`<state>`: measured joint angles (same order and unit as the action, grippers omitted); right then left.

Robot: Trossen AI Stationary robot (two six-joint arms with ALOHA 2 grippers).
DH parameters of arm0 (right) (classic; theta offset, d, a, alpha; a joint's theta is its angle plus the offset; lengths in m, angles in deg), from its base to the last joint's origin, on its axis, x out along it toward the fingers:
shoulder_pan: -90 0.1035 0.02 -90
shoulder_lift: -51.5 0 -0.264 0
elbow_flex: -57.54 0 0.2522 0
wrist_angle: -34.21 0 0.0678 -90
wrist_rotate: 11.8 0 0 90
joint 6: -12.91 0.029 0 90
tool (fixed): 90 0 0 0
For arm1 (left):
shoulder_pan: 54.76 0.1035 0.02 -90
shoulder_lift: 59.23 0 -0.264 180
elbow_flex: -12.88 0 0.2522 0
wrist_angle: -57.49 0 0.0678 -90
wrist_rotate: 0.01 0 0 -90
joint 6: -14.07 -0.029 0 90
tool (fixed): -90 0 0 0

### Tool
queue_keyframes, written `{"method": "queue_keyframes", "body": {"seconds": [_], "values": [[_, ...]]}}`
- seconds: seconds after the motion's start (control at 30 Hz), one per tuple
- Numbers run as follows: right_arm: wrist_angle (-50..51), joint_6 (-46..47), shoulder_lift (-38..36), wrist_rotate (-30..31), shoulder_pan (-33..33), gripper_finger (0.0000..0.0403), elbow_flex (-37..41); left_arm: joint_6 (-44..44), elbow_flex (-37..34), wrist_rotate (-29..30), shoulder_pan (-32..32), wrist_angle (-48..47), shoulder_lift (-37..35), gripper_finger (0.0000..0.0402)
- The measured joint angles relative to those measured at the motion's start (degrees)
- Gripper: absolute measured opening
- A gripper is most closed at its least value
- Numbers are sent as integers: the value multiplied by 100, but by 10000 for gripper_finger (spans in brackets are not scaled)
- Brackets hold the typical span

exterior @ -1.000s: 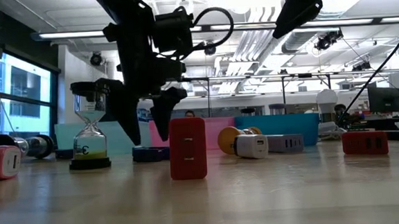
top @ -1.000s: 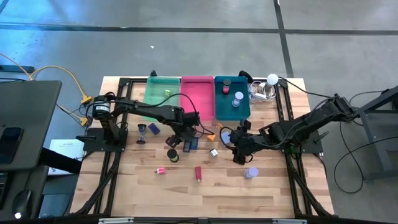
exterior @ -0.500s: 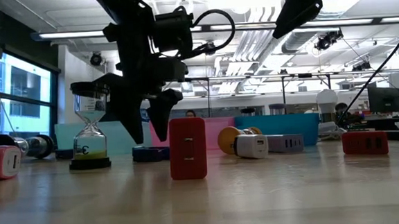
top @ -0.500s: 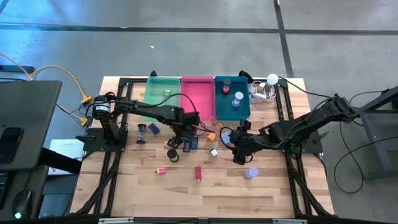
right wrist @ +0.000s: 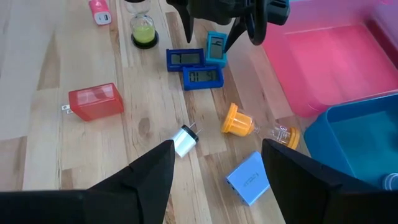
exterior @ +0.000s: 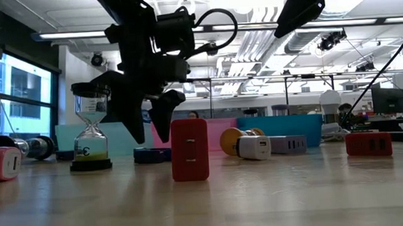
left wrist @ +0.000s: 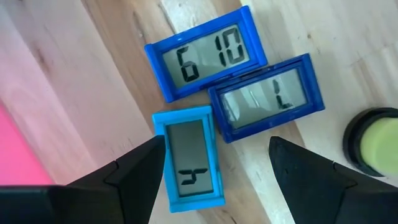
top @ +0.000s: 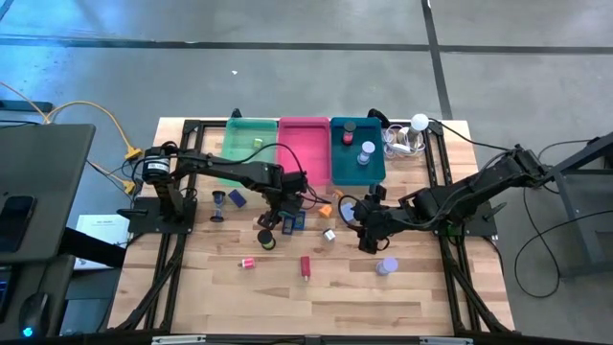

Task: Pick & Place Office items
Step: Put the light blue digital clock into the pink bin

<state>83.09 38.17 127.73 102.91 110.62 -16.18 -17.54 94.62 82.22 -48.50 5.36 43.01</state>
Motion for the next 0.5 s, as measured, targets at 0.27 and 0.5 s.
{"method": "queue_keyframes", "body": {"seconds": [0.27,0.5], "values": [[-2,0,0,0,0,231,0,5,-87,39,0,24,4,281],[-2,0,0,0,0,231,0,130,-186,68,0,202,7,281]]}}
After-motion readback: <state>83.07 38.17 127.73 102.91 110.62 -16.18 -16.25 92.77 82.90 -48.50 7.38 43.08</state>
